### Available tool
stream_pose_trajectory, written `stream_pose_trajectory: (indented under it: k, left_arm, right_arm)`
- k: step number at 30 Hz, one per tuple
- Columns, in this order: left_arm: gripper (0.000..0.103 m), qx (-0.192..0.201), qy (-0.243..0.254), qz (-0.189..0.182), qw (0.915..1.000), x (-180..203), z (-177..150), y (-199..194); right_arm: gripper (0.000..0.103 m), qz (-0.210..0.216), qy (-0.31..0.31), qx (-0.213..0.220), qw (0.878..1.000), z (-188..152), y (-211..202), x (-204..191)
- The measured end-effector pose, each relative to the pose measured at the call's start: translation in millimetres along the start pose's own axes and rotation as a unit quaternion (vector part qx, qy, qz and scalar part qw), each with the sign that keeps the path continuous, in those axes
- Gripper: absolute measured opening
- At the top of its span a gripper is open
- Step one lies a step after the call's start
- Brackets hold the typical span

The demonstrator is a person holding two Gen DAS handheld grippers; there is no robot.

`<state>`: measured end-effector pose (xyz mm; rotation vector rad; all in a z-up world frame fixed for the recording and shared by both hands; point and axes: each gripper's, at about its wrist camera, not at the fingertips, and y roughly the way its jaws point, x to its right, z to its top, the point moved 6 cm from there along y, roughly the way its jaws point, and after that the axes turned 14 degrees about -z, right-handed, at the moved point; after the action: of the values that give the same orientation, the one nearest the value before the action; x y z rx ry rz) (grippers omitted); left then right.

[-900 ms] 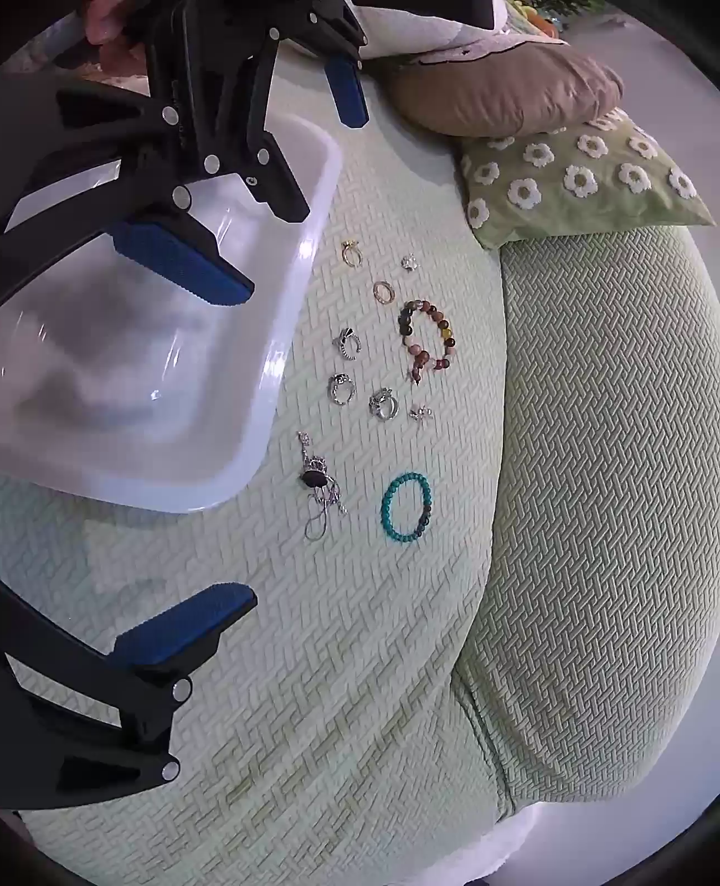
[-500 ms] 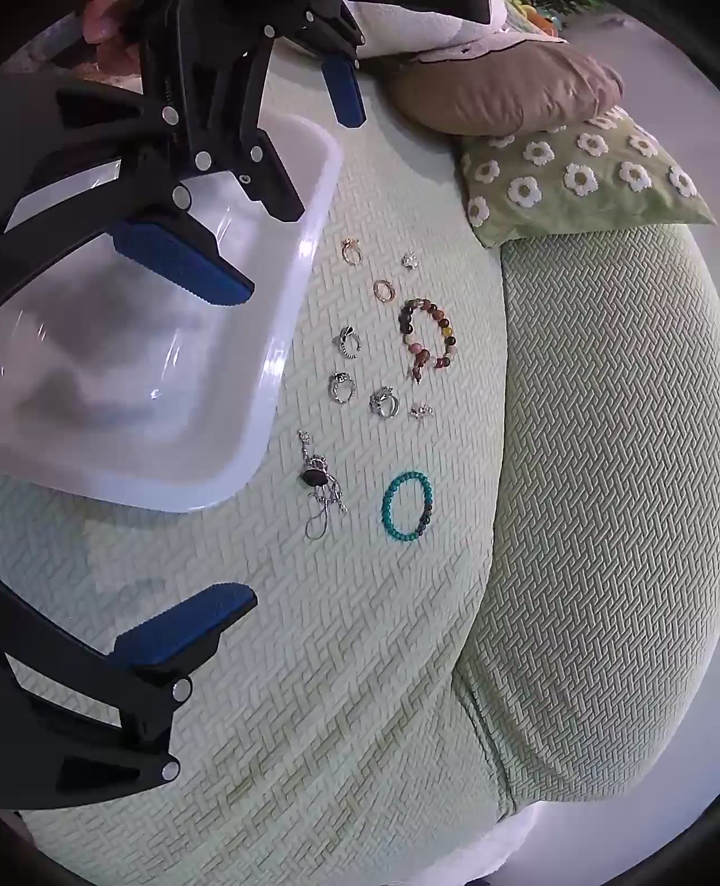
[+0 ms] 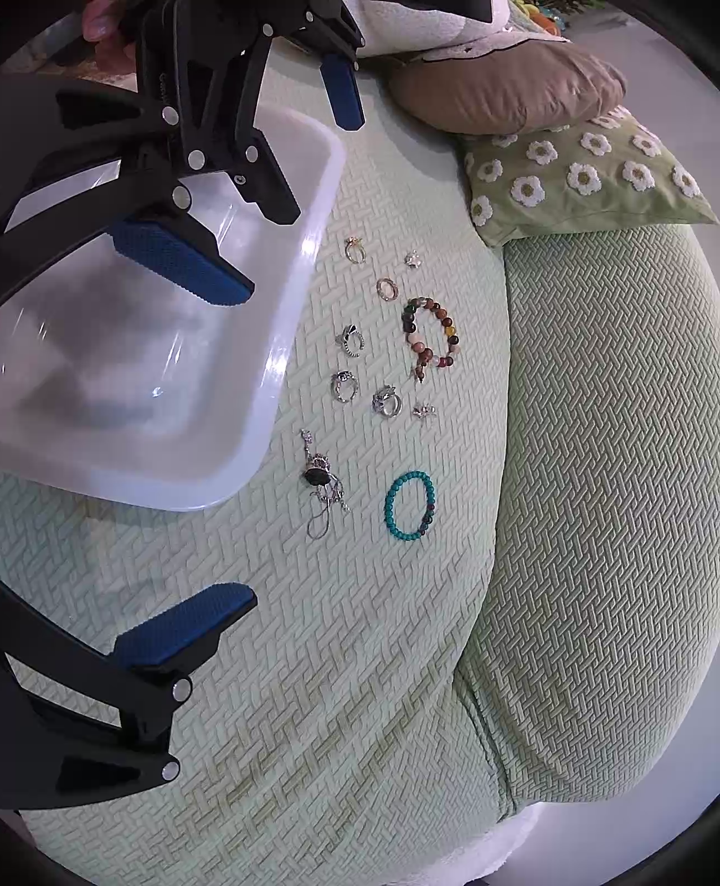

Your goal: Organize jewelry

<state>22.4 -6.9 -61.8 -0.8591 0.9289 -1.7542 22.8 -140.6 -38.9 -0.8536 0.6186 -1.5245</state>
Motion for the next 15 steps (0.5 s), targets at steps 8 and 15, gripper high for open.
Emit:
stream_pose_trajectory:
  k: [8,15]
  left_arm:
    - [0.095,-0.004,-0.003,-0.004,1.0000,-1.2,-0.7,-0.5]
    - [0.095,-0.006,-0.001,-0.005,1.0000,-1.5,-0.2,0.0]
  right_arm:
    - [0.099,-0.001,0.000,-0.001,1.000,0.0,0.0,-0.7]
    - [0.099,-0.004,-0.003,-0.002,1.000,-0.6,1.6,-1.2]
